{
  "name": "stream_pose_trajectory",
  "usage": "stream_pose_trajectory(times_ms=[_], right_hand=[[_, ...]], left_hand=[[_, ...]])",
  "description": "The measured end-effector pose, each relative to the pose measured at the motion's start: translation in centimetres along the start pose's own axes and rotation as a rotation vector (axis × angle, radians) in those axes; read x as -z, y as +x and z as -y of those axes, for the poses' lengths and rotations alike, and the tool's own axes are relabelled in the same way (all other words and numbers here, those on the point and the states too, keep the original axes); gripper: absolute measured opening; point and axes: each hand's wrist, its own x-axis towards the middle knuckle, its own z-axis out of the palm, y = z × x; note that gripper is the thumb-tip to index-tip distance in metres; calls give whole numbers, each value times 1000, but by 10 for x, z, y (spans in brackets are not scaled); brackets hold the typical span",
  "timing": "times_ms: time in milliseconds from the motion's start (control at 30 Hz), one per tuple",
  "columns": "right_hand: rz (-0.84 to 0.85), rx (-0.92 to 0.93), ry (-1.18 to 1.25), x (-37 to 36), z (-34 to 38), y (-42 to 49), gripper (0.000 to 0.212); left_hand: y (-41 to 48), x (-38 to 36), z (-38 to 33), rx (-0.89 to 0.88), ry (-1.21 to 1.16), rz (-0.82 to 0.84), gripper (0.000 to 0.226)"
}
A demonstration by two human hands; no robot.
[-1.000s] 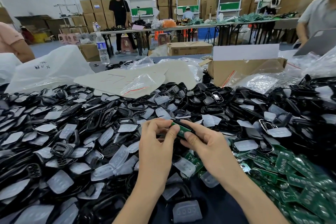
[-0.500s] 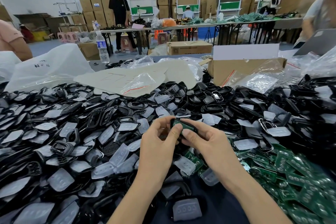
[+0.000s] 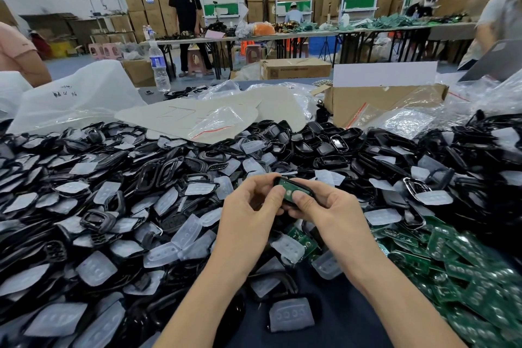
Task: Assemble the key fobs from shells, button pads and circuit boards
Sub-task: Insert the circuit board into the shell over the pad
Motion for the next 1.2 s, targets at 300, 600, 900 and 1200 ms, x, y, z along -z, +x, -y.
stream_pose_trajectory(times_ms=[300, 600, 900, 1200], right_hand=[[130, -19, -158, 4, 7, -3, 18], [-76, -118, -99, 20, 20, -16, 7], [-122, -182, -37, 11, 27, -34, 15], [-81, -250, -38, 13, 30, -47, 29]], left_hand=[[0, 14, -10, -22, 201, 64, 18], [-53, 44, -19, -40, 729, 493, 6], [-83, 31, -34, -133, 1237, 638, 36], [-81, 26, -39, 2, 1324, 711, 32]])
